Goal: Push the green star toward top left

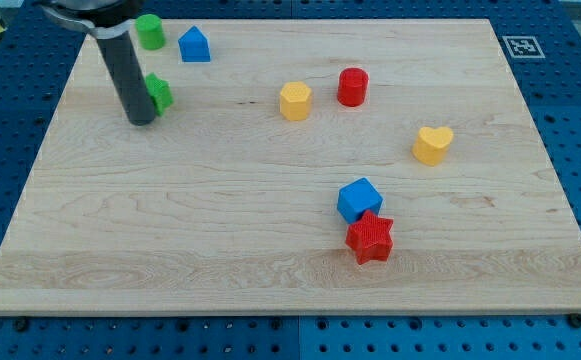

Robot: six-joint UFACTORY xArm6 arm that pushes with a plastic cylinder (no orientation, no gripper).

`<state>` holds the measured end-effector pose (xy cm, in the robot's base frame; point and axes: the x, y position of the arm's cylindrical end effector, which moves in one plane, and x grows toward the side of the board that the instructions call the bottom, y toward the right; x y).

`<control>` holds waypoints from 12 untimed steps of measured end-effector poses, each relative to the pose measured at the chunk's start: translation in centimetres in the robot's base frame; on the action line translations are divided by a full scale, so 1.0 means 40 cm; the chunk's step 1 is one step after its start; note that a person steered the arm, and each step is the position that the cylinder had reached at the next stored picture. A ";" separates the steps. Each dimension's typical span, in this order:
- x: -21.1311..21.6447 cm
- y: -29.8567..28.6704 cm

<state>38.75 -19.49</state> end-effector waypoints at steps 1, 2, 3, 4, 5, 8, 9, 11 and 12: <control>-0.012 -0.012; -0.046 -0.012; -0.081 -0.007; -0.081 0.006; -0.071 0.056; -0.079 0.141; -0.112 0.109; -0.158 0.068; -0.179 0.050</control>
<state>31.58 -17.47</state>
